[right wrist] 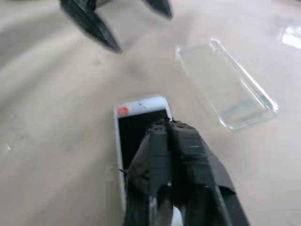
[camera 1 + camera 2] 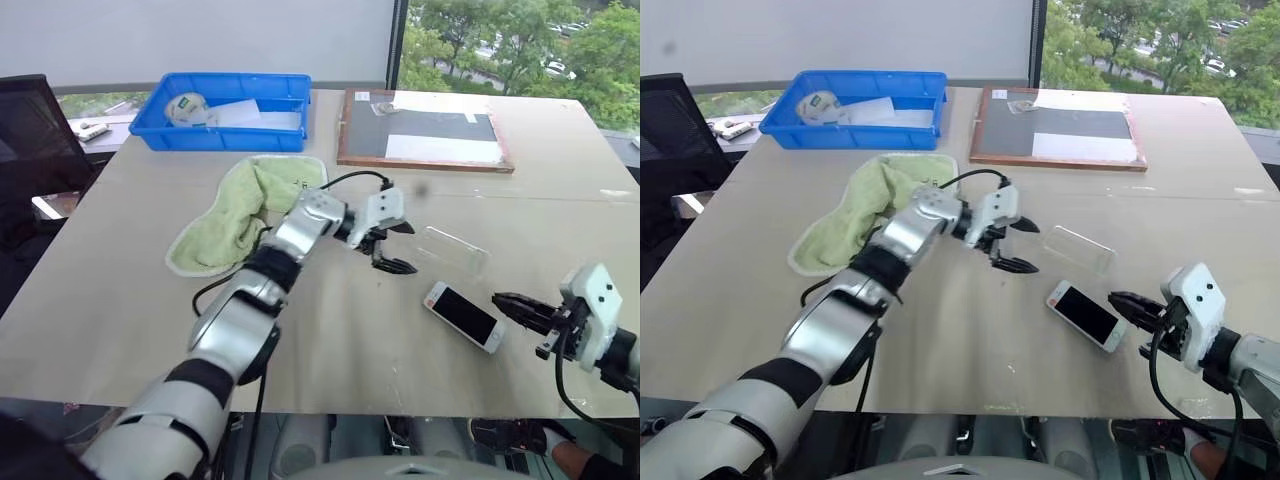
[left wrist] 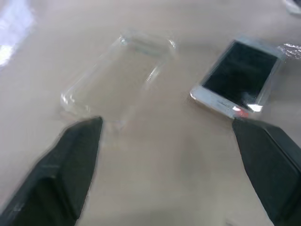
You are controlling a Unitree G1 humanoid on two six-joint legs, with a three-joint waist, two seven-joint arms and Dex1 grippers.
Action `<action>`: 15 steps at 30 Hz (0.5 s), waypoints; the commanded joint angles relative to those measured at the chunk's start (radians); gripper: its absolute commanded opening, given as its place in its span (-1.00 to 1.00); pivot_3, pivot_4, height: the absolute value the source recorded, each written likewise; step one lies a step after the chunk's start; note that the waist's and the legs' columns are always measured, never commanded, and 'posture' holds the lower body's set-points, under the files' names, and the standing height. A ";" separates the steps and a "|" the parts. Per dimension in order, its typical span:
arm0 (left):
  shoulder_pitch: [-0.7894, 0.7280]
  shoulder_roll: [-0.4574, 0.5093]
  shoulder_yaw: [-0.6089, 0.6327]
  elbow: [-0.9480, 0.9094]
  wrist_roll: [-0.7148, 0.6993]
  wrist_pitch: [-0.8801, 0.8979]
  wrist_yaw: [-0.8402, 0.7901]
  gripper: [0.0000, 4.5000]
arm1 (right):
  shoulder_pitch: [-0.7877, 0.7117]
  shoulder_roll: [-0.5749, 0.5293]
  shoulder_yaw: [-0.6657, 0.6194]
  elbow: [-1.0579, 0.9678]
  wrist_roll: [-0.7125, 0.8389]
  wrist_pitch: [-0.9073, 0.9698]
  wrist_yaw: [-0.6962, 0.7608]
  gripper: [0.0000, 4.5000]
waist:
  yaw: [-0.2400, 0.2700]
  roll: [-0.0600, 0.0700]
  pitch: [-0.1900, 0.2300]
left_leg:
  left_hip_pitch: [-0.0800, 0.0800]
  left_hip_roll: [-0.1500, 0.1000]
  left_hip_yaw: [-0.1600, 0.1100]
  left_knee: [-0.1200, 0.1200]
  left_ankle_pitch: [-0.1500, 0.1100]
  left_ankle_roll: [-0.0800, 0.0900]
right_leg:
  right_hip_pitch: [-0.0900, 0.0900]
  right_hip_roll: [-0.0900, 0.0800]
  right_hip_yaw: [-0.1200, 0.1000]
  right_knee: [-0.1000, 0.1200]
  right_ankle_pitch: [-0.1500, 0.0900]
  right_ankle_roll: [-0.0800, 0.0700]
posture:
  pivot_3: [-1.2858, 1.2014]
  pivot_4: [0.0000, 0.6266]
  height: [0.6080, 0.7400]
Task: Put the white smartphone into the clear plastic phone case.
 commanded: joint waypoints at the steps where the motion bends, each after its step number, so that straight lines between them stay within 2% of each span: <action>1: -0.109 -0.063 -0.003 0.186 0.072 -0.128 0.036 1.00 | 0.006 -0.050 -0.089 -0.001 -0.040 -0.024 0.015 -0.99 | 0.000 0.000 0.000 | 0.000 0.000 0.000 0.000 0.000 0.000 | 0.000 0.000 0.000 0.000 0.000 0.000 | 0.03 -0.52 1.00; 5: -0.171 -0.106 0.021 0.305 0.104 -0.190 0.041 1.00 | -0.047 -0.046 -0.089 0.029 -0.027 -0.032 0.009 -0.99 | -0.012 -0.001 0.001 | 0.000 0.000 -0.001 0.000 -0.001 0.001 | 0.000 0.000 0.001 -0.001 0.000 0.001 | 0.03 -0.52 1.00; 6: -0.179 -0.114 0.021 0.323 0.114 -0.202 0.040 1.00 | -0.051 -0.040 -0.086 0.027 -0.020 -0.036 0.017 -0.73 | -0.013 -0.001 0.001 | 0.000 0.000 -0.001 -0.001 -0.001 0.001 | -0.001 0.000 0.000 -0.001 0.001 0.003 | 0.03 -0.52 1.00; 7: -0.185 -0.123 0.025 0.338 0.122 -0.208 0.040 1.00 | -0.056 -0.030 -0.087 0.024 -0.005 -0.040 0.023 -0.58 | -0.014 -0.001 0.001 | 0.000 0.000 -0.001 -0.001 -0.001 0.001 | -0.001 0.000 0.000 0.000 0.002 0.003 | 0.03 -0.52 1.00; 11: -0.201 -0.154 0.027 0.381 0.162 -0.221 0.045 1.00 | -0.036 -0.004 -0.125 0.001 0.008 -0.070 0.036 0.28 | -0.015 -0.001 0.001 | -0.001 0.001 -0.001 -0.002 -0.001 0.001 | -0.001 0.000 0.000 0.000 0.002 0.003 | 0.03 -0.52 1.00; 14: -0.208 -0.172 0.019 0.403 0.205 -0.236 0.068 0.38 | 0.009 0.006 -0.149 -0.021 0.001 -0.097 0.054 0.99 | -0.014 -0.001 0.001 | -0.001 0.001 -0.001 -0.002 -0.001 0.001 | -0.001 0.000 0.000 0.000 0.002 0.003 | 0.03 -0.52 1.00; 15: -0.210 -0.178 0.018 0.409 0.216 -0.235 0.076 0.26 | 0.023 0.008 -0.151 -0.028 0.000 -0.100 0.059 0.99 | -0.015 -0.001 0.002 | -0.001 0.000 -0.001 -0.002 -0.001 0.001 | -0.001 0.000 0.000 0.000 0.002 0.003 | 0.03 -0.52 1.00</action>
